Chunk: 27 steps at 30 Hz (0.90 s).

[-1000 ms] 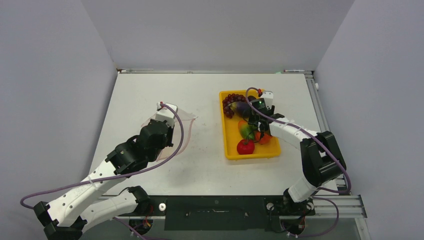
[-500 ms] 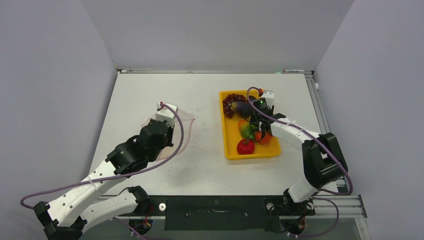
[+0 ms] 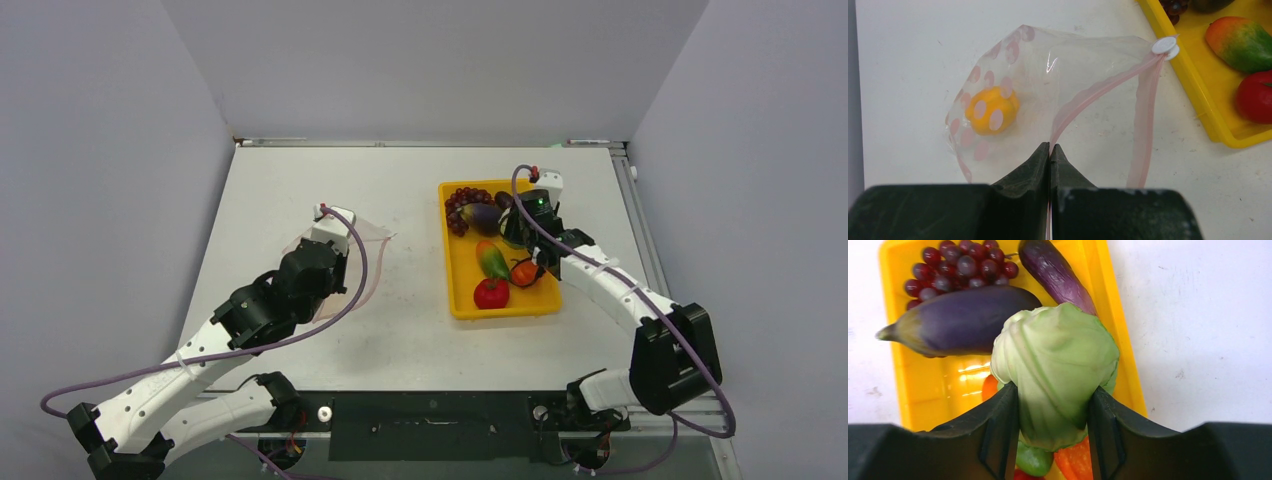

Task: Place the food in the zip-top bag and seal the zipper
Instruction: Pick up the fake vegetable from the bin.

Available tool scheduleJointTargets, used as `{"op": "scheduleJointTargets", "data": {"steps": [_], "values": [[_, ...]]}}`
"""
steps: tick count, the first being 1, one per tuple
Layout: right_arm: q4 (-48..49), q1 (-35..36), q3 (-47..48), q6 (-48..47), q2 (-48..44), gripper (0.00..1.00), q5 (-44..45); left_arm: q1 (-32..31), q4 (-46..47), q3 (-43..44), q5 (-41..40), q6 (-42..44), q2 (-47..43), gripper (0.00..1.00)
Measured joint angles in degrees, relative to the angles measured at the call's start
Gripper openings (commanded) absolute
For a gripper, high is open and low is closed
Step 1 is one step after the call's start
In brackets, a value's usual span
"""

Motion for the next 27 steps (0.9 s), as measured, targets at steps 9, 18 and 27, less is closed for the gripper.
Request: {"op": "scheduleJointTargets", "data": {"steps": [9,18,27], "values": [[-0.2,1.5,0.0,0.7,-8.6,0.20,-5.1,0.0,0.0,0.0,0.0,0.0,0.0,0.00],[-0.7,7.4,0.0,0.7,-14.2,0.21,-10.8,0.0,0.0,0.0,0.0,0.0,0.0,0.00],[0.3,14.5,0.0,0.2,-18.8,0.21,-19.1,0.0,0.0,0.0,0.0,0.0,0.0,0.00]]}}
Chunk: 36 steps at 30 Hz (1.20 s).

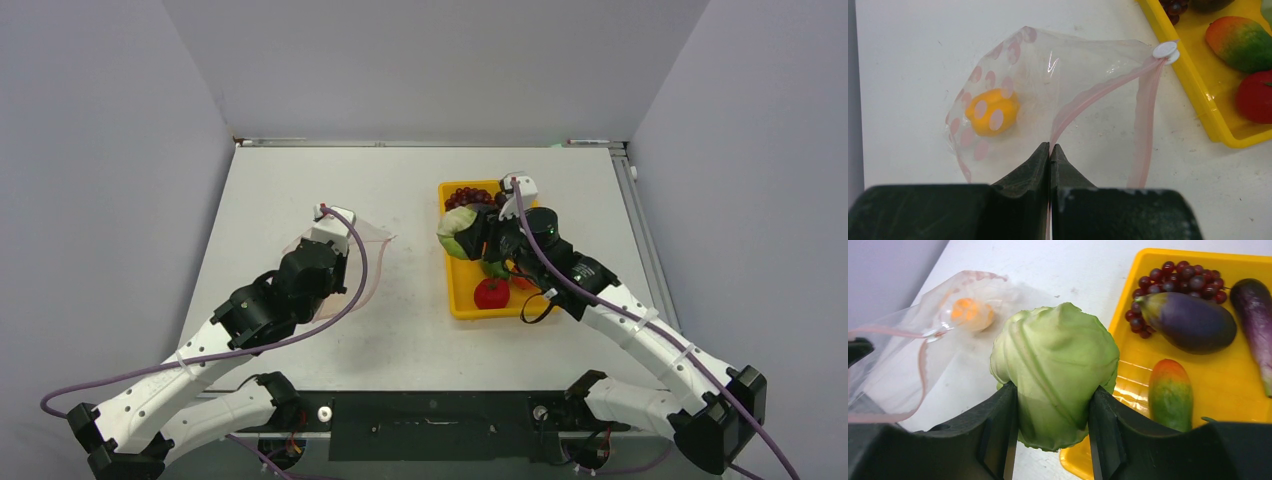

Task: Place the food in the zip-top bag and seal the zipper
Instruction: Pick up the fake vegetable from the bin, then place the fake vegetable in the zipper food storage bag.

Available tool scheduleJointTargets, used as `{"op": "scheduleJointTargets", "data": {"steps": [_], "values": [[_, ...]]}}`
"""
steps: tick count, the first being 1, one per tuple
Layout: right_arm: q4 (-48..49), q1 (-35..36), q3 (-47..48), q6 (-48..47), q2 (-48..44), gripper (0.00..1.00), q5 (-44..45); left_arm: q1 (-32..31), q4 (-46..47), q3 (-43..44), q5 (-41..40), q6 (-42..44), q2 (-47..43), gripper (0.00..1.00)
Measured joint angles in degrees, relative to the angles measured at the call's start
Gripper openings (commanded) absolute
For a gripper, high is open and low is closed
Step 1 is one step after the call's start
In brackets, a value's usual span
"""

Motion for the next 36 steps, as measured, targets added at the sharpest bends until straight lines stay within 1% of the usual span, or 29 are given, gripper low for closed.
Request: {"op": "scheduleJointTargets", "data": {"steps": [9,15,20,24,29,36], "values": [[2.3,5.8,0.0,-0.4,-0.5,0.22,-5.2,0.0,0.0,0.0,0.0,0.0,0.0,0.00],[3.7,13.9,1.0,-2.0,-0.2,0.23,-5.9,0.0,0.0,0.0,0.1,0.0,0.0,0.00],[4.2,20.5,3.9,-3.7,1.8,0.24,-4.2,0.0,0.0,0.0,0.3,0.0,0.0,0.00],[4.3,24.1,5.6,-5.0,4.0,0.24,-2.1,0.0,0.0,0.0,0.4,0.0,0.0,0.00],[4.4,27.2,7.9,-6.7,8.1,0.24,1.0,0.0,0.0,0.0,0.5,0.0,0.0,0.00],[4.1,29.4,11.1,-8.3,13.3,0.24,4.3,0.0,0.0,0.0,0.7,0.0,0.0,0.00]]}}
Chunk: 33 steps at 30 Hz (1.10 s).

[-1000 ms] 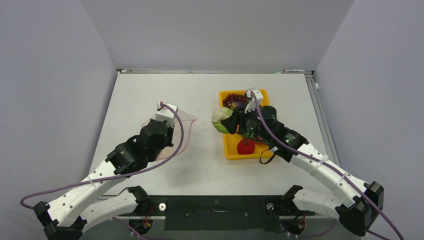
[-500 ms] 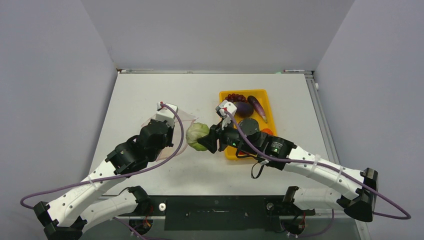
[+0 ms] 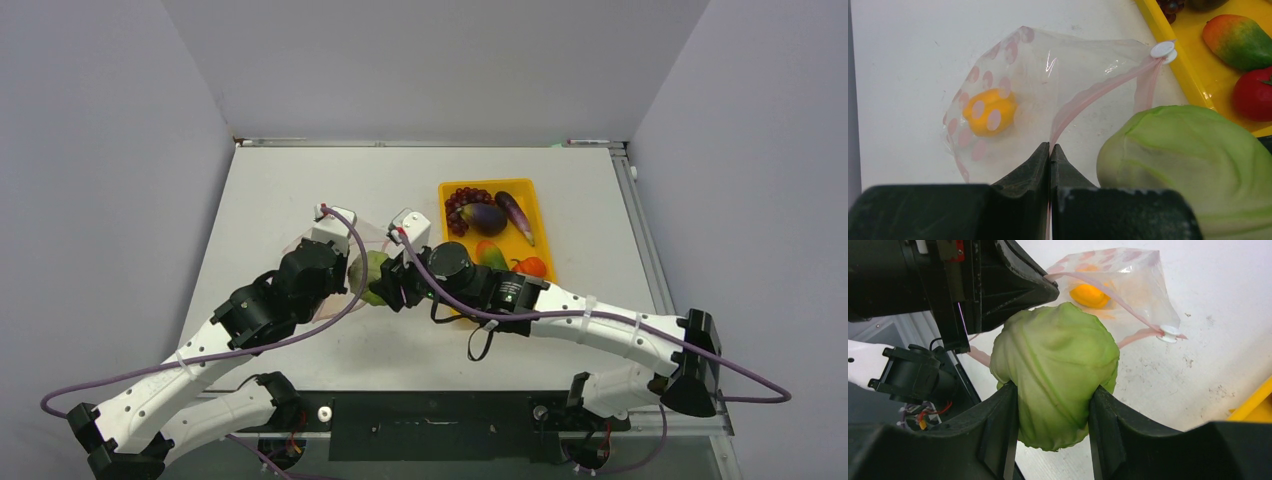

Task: Place the food in the zip-top bag and seal the zipper
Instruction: Place the fake vegetable in the zipper food storage bag.

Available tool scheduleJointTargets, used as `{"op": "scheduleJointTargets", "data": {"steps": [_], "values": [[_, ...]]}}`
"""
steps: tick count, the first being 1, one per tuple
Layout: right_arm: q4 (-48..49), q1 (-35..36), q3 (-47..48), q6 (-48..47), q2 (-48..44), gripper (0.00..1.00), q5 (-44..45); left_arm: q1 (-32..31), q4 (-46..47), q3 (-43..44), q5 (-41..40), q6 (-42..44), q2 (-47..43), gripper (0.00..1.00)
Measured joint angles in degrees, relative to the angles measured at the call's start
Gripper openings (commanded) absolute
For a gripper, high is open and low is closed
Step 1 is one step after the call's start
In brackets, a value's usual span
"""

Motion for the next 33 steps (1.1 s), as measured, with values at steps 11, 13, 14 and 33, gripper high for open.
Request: {"op": "scheduleJointTargets", "data": {"steps": [11,13,14,33], "values": [[-0.1,1.2,2.5,-1.6,5.7,0.23,4.3,0.0,0.0,0.0,0.1,0.0,-0.1,0.00],[-0.4,1.3,2.5,-1.8,6.9,0.23,5.3,0.0,0.0,0.0,0.2,0.0,-0.2,0.00],[-0.5,1.3,2.5,-1.8,7.2,0.23,5.5,0.0,0.0,0.0,0.2,0.0,-0.3,0.00],[-0.7,1.6,7.8,-1.4,13.8,0.42,9.4,0.2,0.0,0.0,0.3,0.0,-0.4,0.00]]}}
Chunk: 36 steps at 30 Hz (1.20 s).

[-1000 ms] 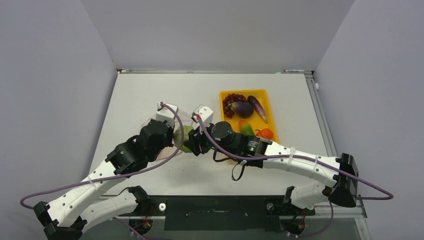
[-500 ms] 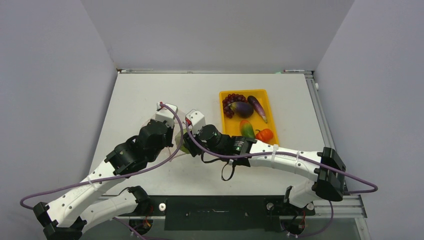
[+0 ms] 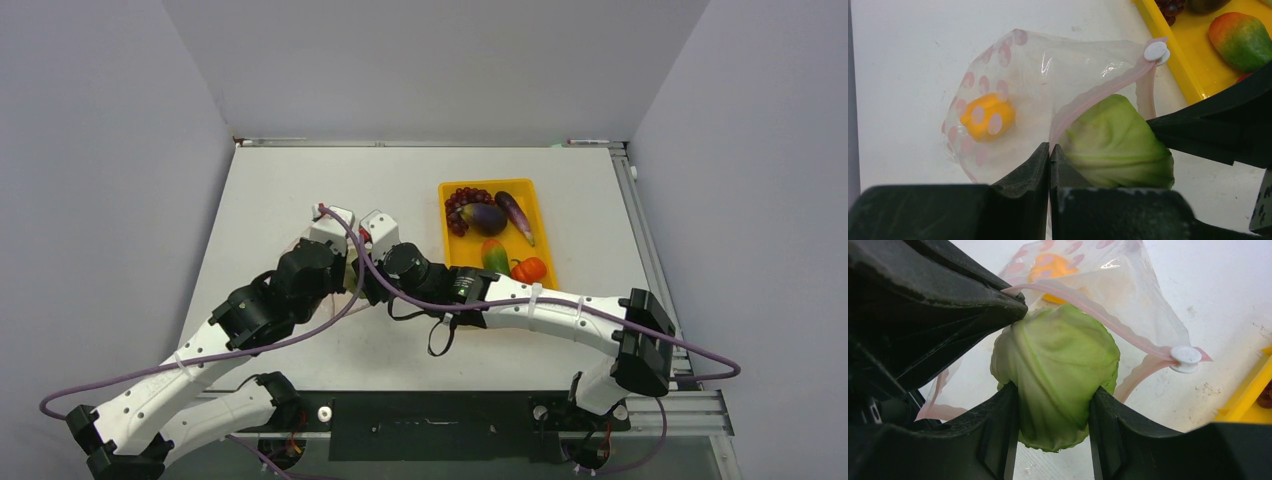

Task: Place the food in the zip-top bag and seal the zipper
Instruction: Place the fake vegetable in the zipper food storage bag.

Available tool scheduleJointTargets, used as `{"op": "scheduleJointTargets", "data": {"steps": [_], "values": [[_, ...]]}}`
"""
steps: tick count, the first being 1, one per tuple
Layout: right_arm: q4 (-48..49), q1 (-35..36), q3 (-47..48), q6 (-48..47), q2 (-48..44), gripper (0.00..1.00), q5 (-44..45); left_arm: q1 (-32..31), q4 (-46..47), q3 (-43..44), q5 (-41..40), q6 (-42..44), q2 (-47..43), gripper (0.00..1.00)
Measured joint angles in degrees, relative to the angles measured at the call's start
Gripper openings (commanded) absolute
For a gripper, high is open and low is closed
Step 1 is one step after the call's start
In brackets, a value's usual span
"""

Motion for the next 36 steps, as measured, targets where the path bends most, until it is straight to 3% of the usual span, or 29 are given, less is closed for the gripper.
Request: {"op": "scheduleJointTargets", "data": {"steps": [8,12,21,36], "values": [[0.7,0.0,1.6,1.2,2.9,0.53,1.3,0.3,0.0,0.0,-0.4,-0.1,0.0,0.00],[1.0,0.0,2.0,1.8,4.1,0.68,2.0,0.5,-0.1,0.0,-1.1,-0.1,-0.1,0.00],[0.8,-0.1,1.9,2.6,4.1,0.87,3.7,0.8,-0.3,0.0,-2.6,0.0,-0.7,0.00],[2.4,0.0,-2.3,3.0,-0.2,0.90,5.1,0.6,-0.1,0.0,-1.0,0.0,-0.2,0.00]]}}
